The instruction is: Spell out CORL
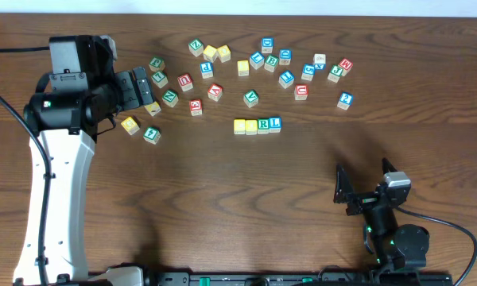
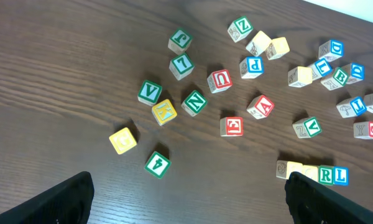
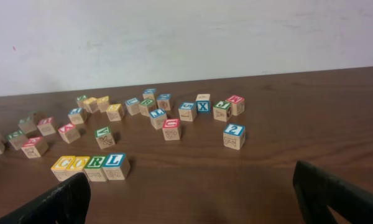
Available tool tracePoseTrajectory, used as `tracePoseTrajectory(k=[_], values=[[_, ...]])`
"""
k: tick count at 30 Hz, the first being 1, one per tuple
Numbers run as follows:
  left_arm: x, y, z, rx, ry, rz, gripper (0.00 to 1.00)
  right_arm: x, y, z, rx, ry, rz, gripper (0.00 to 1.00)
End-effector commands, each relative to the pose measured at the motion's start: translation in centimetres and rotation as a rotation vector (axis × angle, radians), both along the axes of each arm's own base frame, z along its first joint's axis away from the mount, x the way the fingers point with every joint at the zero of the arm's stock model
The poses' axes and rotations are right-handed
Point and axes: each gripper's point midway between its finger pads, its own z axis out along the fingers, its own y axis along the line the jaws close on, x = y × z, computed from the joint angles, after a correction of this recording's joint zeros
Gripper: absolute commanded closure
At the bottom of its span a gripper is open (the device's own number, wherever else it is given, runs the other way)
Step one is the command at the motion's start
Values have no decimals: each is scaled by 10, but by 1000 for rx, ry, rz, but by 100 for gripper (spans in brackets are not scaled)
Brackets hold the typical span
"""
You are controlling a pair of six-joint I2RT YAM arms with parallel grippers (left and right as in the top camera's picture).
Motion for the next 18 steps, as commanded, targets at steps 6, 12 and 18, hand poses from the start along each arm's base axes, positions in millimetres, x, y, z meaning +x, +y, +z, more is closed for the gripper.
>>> tracePoseTrajectory(k=[6,12,18], values=[[-1,3,28,47,-157,-22,3,0,0,0,-6,-4,2,1],[-19,2,43,110,-327,-64,3,0,0,0,-6,-4,2,1],[-58,3,40,159,-507,-66,3,0,0,0,-6,-4,2,1]])
